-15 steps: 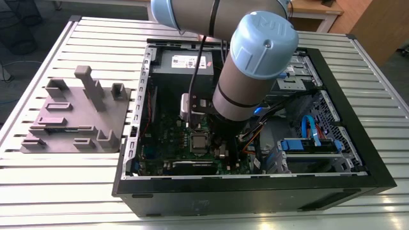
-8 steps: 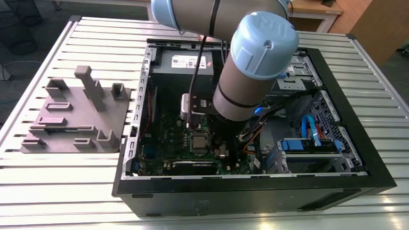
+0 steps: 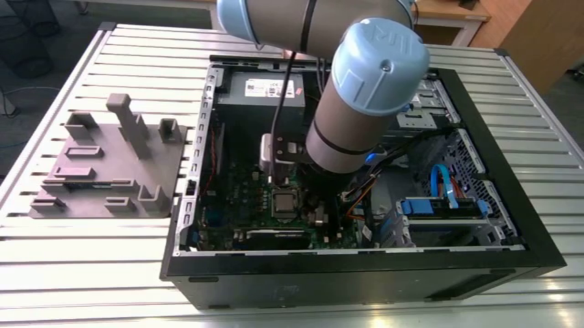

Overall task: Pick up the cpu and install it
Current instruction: 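Install the first cpu locking lever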

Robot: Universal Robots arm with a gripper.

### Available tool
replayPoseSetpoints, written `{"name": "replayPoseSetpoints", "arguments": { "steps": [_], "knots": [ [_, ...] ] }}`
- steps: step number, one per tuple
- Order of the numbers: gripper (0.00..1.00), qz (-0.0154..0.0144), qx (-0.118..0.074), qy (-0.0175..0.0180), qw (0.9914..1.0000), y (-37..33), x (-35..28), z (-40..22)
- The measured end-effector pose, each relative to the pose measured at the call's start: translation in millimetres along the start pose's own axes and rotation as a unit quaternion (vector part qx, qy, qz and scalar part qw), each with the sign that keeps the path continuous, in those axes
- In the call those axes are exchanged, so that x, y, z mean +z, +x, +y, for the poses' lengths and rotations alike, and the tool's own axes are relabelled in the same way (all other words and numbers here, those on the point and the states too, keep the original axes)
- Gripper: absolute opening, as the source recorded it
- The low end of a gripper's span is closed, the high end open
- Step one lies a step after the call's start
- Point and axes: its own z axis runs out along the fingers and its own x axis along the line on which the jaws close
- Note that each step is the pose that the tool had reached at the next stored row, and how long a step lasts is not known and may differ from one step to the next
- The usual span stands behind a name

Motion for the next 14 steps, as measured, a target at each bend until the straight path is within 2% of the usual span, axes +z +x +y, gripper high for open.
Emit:
{"name": "replayPoseSetpoints", "arguments": {
  "steps": [7, 10, 14],
  "knots": [
    [0.11, -0.0052, -0.001, -0.0001, 0.99999, 0.0, 2.1, -2.2],
    [0.11, -0.0061, -0.001, -0.0001, 0.99998, 0.0, 2.2, -2.2],
    [0.11, -0.0081, -0.002, 0.0001, 0.99997, -0.5, -2.7, -1.6]
  ]
}}
